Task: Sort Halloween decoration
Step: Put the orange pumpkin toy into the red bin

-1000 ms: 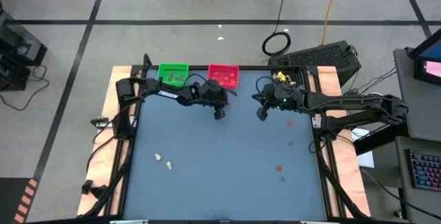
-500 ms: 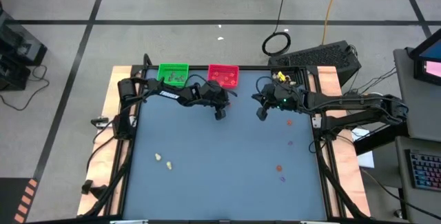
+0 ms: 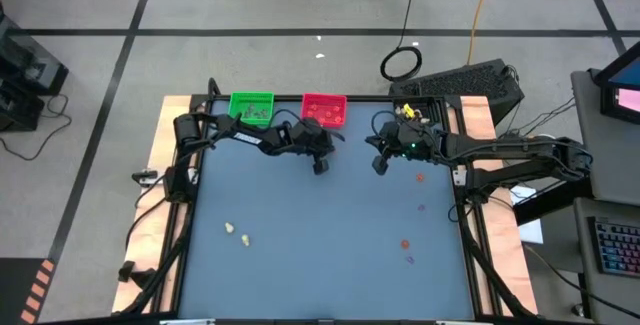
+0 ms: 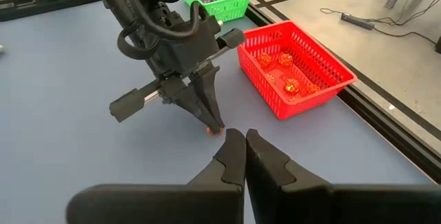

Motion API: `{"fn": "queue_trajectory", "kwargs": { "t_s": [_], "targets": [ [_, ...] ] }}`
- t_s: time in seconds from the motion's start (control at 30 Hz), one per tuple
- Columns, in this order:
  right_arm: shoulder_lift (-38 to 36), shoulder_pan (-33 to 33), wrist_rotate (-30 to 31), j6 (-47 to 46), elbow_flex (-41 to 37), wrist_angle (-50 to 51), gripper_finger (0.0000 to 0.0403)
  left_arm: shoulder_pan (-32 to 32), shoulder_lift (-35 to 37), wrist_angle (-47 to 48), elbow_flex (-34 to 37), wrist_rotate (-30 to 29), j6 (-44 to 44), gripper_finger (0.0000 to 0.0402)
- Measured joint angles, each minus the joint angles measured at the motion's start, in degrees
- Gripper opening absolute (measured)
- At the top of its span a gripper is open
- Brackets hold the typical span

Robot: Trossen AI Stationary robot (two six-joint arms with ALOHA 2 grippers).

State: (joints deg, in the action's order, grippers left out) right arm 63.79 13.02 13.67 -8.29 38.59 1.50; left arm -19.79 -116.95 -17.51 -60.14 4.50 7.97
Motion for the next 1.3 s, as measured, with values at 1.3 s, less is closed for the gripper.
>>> {"fn": "queue_trajectory", "kwargs": {
  "t_s": [1.3],
  "targets": [
    [0.0,-0.8,-0.2,1.3,0.0,0.0,0.0000,-19.1,10.0,5.0,0.1,6.3,-9.1,0.0000]
  ]
}}
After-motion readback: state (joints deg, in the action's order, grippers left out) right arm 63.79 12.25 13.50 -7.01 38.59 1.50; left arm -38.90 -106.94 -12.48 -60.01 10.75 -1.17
